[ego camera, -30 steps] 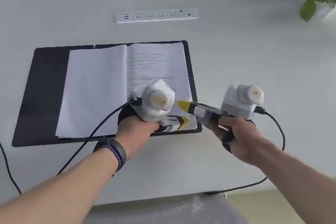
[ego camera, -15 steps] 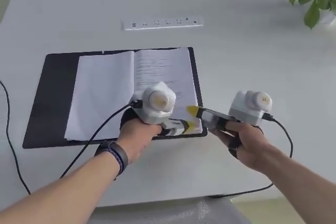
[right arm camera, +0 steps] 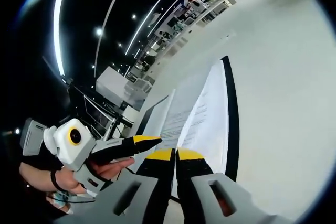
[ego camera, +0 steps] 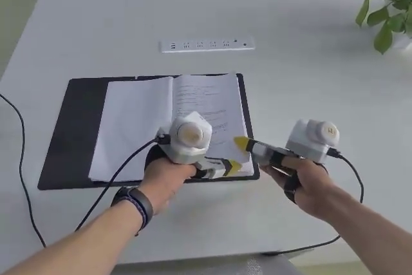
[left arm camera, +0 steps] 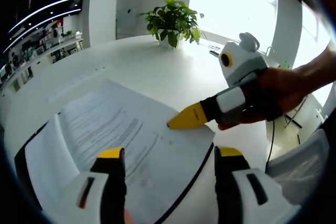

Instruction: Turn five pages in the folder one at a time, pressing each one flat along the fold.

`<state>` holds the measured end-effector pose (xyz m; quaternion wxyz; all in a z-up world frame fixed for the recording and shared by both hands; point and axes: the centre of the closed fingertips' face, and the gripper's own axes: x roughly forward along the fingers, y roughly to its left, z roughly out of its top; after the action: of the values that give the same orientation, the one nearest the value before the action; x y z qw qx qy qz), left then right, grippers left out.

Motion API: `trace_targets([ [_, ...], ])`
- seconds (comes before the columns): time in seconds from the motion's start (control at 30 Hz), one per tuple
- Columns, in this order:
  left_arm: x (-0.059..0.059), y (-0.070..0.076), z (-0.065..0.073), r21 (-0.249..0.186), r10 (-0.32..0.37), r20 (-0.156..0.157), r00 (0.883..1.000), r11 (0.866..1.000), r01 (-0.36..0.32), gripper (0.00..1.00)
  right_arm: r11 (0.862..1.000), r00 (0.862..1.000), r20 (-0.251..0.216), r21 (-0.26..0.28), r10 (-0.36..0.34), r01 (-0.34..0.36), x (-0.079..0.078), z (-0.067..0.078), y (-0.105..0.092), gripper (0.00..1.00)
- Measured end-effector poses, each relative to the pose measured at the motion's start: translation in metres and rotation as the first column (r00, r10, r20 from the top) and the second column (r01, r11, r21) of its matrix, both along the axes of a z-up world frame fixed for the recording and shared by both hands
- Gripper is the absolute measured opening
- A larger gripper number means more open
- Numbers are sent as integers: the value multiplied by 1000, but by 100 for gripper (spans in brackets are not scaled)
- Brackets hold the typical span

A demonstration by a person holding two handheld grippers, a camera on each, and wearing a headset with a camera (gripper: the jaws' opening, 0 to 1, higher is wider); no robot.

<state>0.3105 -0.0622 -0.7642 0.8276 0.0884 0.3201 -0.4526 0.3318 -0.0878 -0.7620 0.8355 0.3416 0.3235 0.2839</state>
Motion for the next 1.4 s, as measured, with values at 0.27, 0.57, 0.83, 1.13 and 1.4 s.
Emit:
trace_targets([
  [0.27,-2,18,9,-14,26,16,1000,1000,-26,70,1000,999,33,-8,1,-1,2,12,5,0],
  [0.57,2,40,19,-21,55,39,998,998,-54,70,1000,999,53,-10,-1,2,2,21,11,0],
  [0.83,7,60,31,-38,88,63,994,996,-86,71,1000,996,91,0,6,-6,7,40,24,0],
  [1.13,13,92,39,-46,131,82,988,991,-128,71,999,988,146,3,41,-42,15,61,49,0],
  [1.4,15,125,47,-52,172,99,980,984,-168,72,996,979,184,2,91,-93,20,77,75,0],
])
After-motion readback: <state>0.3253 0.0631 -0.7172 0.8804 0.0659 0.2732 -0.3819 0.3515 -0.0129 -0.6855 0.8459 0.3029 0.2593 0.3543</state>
